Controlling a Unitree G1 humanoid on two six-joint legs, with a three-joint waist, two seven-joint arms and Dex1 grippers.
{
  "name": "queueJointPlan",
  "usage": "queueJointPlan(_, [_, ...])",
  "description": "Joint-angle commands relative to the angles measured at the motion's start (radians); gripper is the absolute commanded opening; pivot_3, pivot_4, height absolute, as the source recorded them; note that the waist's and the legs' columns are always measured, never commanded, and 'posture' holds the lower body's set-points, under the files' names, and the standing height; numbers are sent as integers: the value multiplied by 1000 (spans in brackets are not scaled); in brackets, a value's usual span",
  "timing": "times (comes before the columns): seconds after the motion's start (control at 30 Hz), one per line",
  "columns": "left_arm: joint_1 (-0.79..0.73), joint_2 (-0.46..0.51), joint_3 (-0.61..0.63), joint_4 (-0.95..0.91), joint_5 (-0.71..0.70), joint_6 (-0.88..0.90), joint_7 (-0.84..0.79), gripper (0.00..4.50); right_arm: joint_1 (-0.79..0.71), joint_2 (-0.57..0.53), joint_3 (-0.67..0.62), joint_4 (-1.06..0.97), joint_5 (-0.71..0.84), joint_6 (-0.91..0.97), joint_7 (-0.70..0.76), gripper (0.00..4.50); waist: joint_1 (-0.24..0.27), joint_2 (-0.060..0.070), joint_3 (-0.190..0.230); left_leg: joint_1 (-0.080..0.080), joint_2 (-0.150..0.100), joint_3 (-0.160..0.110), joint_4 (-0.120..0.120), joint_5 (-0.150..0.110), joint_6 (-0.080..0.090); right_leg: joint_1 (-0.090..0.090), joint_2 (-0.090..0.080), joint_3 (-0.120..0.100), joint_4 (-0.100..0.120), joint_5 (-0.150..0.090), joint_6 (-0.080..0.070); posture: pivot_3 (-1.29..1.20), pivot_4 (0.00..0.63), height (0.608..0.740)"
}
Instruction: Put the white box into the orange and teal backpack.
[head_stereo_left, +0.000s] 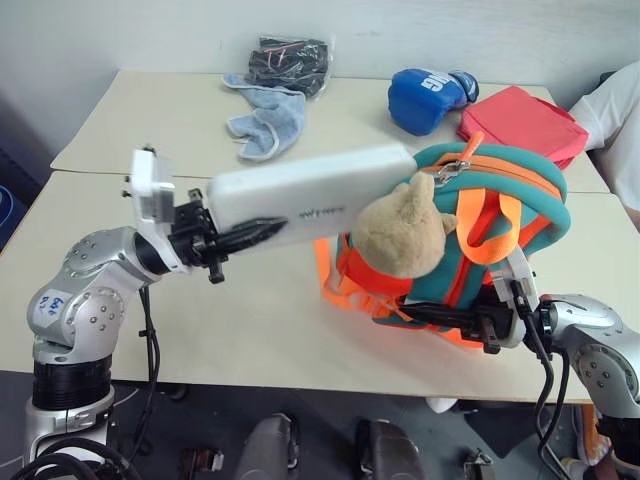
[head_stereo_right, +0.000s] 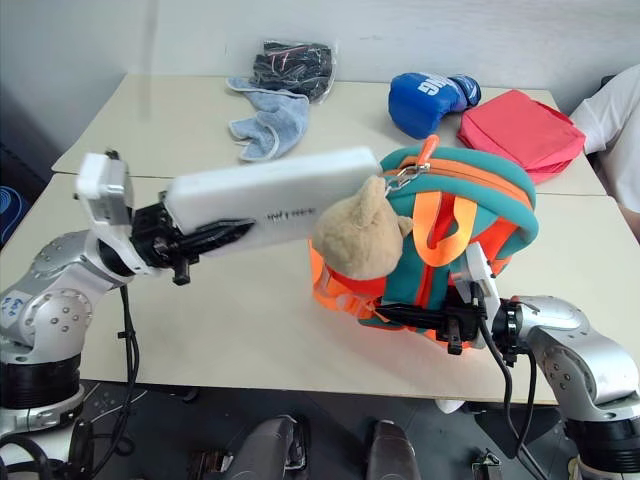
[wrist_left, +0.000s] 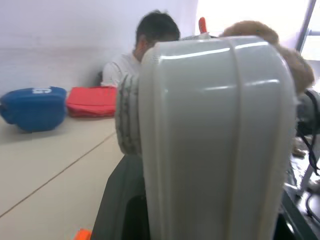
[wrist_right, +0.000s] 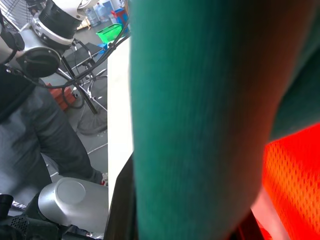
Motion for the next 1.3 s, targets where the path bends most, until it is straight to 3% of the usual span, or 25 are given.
queueJointPlan(0.03, [-40,80,-94,34,125,-97,-157,1244,-13,2,-18,-12,2,-12,-1,102,0,0,0,0,0,0,0,0,0,0,0,0,0,0,0,0,150,740])
queueJointPlan(0.17, [-154,56,-197,122,244,-128,-133,1244,-18,4,-18,-5,-3,-13,4,102,5,0,0,0,0,0,0,0,0,0,0,0,0,0,0,0,150,740])
queueJointPlan(0.33, [-370,-81,-322,210,354,0,21,1244,-21,-3,-8,-2,-14,-15,25,102,13,-1,0,-1,-1,-1,3,0,2,1,-1,-1,0,1,1,0,150,740])
queueJointPlan(0.5, [-535,-281,-419,320,361,45,-4,1244,-18,-2,5,-10,-32,-23,36,102,9,-1,1,-5,0,-1,10,0,3,0,0,-2,1,1,1,0,150,740])
queueJointPlan(0.67, [-607,-421,-502,541,496,-113,-10,1244,-12,5,7,-30,-49,-35,26,102,2,-1,1,-6,0,-1,13,-1,4,0,0,-2,2,1,2,0,150,740])
queueJointPlan(0.77, [-604,-476,-475,594,503,-158,-2,1244,-6,8,2,-43,-49,-36,10,102,3,-1,1,-6,0,-1,12,-1,4,0,0,-2,2,1,2,0,150,740])
queueJointPlan(0.8, [-595,-483,-454,596,499,-163,7,1594,-4,11,-1,-47,-47,-35,3,102,3,-1,1,-6,0,-1,12,-1,4,0,0,-2,1,1,2,0,150,740])
queueJointPlan(0.9, [-556,-446,-403,565,477,-186,-28,2443,5,18,-9,-57,-43,-34,-16,102,1,-1,1,-6,0,-1,12,-1,4,0,-1,-2,1,1,2,0,150,740])
queueJointPlan(1.0, [-501,-363,-327,467,340,-183,-243,3270,16,25,-16,-64,-41,-33,-36,102,-8,-1,1,-6,0,-1,12,-1,4,-1,-1,-2,2,1,2,0,150,740])
queueJointPlan(1.1, [-490,-212,-280,495,339,-190,-366,4079,24,28,-13,-64,-44,-34,-44,102,-9,0,1,-6,1,-1,12,-1,3,-1,0,-3,2,1,2,0,150,740])
queueJointPlan(1.2, [-473,-89,-245,532,347,-248,-465,4079,20,35,-7,-55,-52,-42,-47,102,-15,0,1,-5,1,-1,12,-1,3,-1,1,-2,3,1,2,0,150,740])
queueJointPlan(1.3, [-439,-51,-221,486,346,-293,-485,4079,12,43,-3,-42,-64,-55,-46,102,-2,0,1,-5,0,-2,12,-1,4,0,0,-3,2,1,2,0,150,740])
